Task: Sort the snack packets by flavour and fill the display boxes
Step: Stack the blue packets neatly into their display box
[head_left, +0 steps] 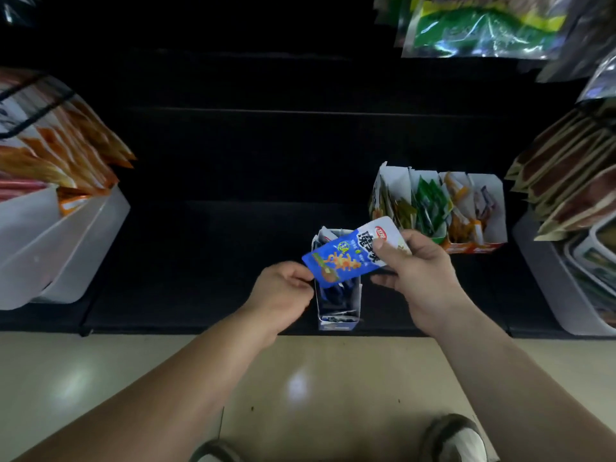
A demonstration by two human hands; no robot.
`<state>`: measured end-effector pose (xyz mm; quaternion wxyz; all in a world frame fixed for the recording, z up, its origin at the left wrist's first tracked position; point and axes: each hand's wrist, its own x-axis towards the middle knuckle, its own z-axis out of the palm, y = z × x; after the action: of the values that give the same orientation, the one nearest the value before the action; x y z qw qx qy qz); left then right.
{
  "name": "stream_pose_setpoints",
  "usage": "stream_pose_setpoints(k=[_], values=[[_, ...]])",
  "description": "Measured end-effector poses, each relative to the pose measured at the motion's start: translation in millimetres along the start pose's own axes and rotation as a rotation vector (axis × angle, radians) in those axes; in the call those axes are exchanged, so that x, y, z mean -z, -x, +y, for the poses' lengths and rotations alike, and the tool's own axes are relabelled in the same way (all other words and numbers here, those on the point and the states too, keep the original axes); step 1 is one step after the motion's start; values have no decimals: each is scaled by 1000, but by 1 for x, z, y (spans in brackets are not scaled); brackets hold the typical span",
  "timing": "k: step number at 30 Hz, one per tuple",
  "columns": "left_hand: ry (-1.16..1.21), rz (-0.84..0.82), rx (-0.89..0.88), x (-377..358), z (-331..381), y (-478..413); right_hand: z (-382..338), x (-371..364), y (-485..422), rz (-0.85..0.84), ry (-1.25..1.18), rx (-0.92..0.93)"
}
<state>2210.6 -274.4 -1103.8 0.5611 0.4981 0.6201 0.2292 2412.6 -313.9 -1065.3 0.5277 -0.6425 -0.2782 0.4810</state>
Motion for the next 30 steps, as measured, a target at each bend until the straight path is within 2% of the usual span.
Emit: stream_pose_setpoints(k=[2, 4, 9, 12, 16, 19, 22, 24, 28, 30], values=[[-113, 19, 1, -1, -11, -1, -3, 9, -5, -17, 197, 116], [-122, 65, 17, 0, -15, -4, -6, 15, -7, -85, 341, 195], [-52, 40, 39, -5, -14, -13, 6, 13, -6, -214, 506, 304], [-102, -4, 28, -10, -17, -19, 31, 8, -5, -236, 610, 250], [-157, -17, 32, -15, -23, -24, 63, 8, -6, -308, 648, 71], [-92, -28, 43, -15, -23, -26, 70, 12, -8, -401, 721, 22], [-80, -32, 34, -15, -22, -27, 68, 10, -7, -424, 692, -15], [-108, -45, -1, -16, -23, -28, 69, 7, -6, -449, 701, -10], [-180, -124, -65, -12, -27, -27, 76, -1, -5, -423, 936, 75], [-207, -89, -89, -7, -26, -25, 77, -3, -5, -370, 983, 107]])
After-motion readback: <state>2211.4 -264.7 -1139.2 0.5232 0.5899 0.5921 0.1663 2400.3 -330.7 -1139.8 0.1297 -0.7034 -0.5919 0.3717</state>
